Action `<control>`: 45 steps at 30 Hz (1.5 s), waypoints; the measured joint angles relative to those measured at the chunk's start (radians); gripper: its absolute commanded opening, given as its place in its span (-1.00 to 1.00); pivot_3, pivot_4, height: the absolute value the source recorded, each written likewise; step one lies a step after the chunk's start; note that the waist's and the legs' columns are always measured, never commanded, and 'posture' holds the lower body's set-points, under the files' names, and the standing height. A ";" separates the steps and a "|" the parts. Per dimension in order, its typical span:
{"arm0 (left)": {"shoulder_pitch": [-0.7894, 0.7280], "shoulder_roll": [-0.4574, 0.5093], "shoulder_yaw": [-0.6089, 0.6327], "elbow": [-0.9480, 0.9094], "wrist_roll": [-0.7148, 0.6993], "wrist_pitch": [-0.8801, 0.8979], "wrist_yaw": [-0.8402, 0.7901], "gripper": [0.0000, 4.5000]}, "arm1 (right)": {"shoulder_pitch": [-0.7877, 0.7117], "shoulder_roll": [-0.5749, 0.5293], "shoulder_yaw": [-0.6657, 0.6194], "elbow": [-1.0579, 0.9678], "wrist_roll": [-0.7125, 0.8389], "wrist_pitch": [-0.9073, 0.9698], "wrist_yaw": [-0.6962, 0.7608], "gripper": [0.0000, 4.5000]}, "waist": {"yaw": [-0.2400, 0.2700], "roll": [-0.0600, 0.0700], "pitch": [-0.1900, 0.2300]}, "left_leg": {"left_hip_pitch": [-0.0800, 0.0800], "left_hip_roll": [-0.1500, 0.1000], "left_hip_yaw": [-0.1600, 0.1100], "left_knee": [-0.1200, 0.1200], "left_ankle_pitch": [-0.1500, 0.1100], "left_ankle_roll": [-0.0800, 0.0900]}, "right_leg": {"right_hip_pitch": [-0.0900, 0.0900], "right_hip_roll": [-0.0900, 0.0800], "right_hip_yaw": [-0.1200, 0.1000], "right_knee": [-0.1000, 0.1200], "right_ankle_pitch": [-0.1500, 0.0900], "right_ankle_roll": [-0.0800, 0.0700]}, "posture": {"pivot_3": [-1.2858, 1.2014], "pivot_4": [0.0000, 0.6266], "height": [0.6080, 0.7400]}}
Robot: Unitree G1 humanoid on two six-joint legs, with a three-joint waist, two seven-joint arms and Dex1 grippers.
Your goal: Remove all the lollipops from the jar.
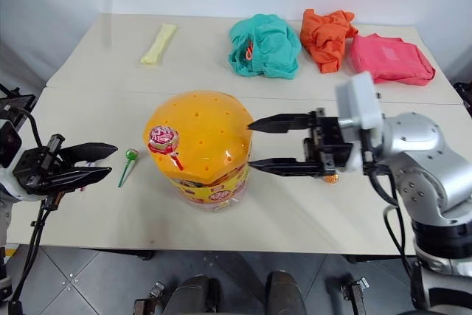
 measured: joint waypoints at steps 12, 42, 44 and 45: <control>-0.004 -0.012 -0.021 0.024 0.014 -0.030 0.008 -0.19 | -0.292 0.201 0.232 0.068 -0.110 0.140 -0.055 0.17 | -0.009 0.000 0.000 | 0.000 0.000 0.000 0.000 0.000 0.000 | -0.001 -0.002 -0.008 0.003 0.000 0.000 | 0.03 -0.52 1.00; 0.001 -0.009 0.036 -0.125 -0.110 0.040 0.099 -0.19 | 0.022 -0.142 -0.253 0.227 0.017 0.206 -0.044 -0.99 | 0.003 -0.002 -0.001 | -0.001 -0.002 -0.001 -0.001 -0.002 0.003 | 0.002 -0.005 -0.011 -0.003 0.001 0.000 | 0.03 -0.52 1.00; 0.036 0.005 0.034 -0.183 -0.113 0.044 0.086 -0.19 | 0.160 -0.269 -0.283 0.316 -0.084 0.150 0.001 -0.99 | 0.004 -0.002 -0.001 | -0.002 -0.001 0.000 -0.001 -0.002 0.003 | 0.003 -0.004 -0.011 -0.008 0.001 0.001 | 0.03 -0.52 1.00; 0.066 0.013 0.033 -0.215 -0.108 0.040 0.068 -0.19 | 0.243 -0.336 -0.297 0.391 -0.152 0.110 0.025 -0.99 | 0.004 -0.002 -0.001 | -0.001 -0.002 0.001 -0.002 -0.002 0.003 | 0.005 -0.004 -0.011 -0.009 0.001 0.002 | 0.03 -0.52 1.00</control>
